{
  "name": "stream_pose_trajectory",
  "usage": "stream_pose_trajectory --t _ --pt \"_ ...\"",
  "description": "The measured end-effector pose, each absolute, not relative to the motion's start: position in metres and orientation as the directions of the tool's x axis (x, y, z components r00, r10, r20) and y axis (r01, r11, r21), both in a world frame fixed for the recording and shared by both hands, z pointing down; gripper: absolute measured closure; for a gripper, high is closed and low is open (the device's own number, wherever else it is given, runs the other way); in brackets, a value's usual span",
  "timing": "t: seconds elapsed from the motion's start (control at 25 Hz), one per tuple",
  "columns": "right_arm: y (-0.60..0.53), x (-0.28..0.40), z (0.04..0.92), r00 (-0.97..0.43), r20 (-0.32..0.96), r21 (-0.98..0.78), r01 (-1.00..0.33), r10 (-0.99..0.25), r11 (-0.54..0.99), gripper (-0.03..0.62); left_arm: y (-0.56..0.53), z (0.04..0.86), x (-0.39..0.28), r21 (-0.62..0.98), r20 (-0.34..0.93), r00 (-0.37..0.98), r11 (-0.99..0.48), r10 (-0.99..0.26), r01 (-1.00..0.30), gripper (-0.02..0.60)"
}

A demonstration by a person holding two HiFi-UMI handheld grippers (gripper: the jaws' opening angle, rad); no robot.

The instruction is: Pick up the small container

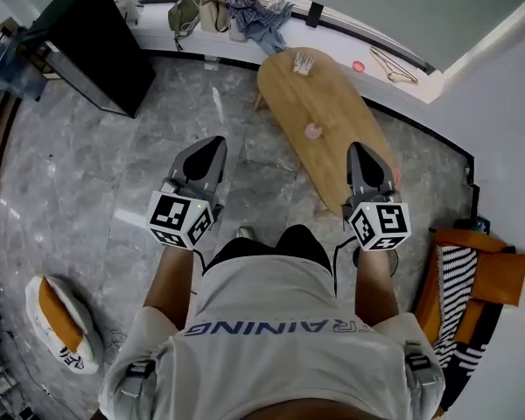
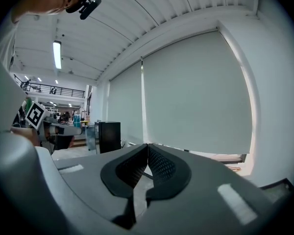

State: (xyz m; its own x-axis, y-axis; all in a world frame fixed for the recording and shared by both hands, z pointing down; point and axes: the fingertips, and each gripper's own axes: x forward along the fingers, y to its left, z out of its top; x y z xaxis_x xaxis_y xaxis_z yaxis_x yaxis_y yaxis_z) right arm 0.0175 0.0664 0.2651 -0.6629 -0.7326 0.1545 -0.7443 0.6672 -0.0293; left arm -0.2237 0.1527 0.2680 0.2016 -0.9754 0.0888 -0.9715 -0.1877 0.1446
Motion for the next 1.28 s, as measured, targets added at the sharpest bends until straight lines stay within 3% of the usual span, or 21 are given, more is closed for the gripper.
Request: stream_pose_trajectory --t 0.84,1.08,1.28 --pt "-0.129 0.093 0.311 -0.574 0.165 -0.140 -0.818 -0.802 0.557 0.576 -0.080 0.286 -0.134 0.126 0.141 0.385 -0.369 -0.912 -0.921 0.580" --pt "-0.155 0.124 0.331 -0.512 0.209 -0.151 -0.859 -0.833 0.490 0.576 -0.125 0.310 -0.110 0.145 0.189 0.445 -0.424 -0.875 -0.894 0.580" --pt "-0.167 0.122 0.333 -0.442 0.238 -0.116 -0.897 -0.865 0.426 0.576 -0.156 0.307 -0.112 0.162 0.154 0.505 -0.482 -0.849 -0.861 0.580"
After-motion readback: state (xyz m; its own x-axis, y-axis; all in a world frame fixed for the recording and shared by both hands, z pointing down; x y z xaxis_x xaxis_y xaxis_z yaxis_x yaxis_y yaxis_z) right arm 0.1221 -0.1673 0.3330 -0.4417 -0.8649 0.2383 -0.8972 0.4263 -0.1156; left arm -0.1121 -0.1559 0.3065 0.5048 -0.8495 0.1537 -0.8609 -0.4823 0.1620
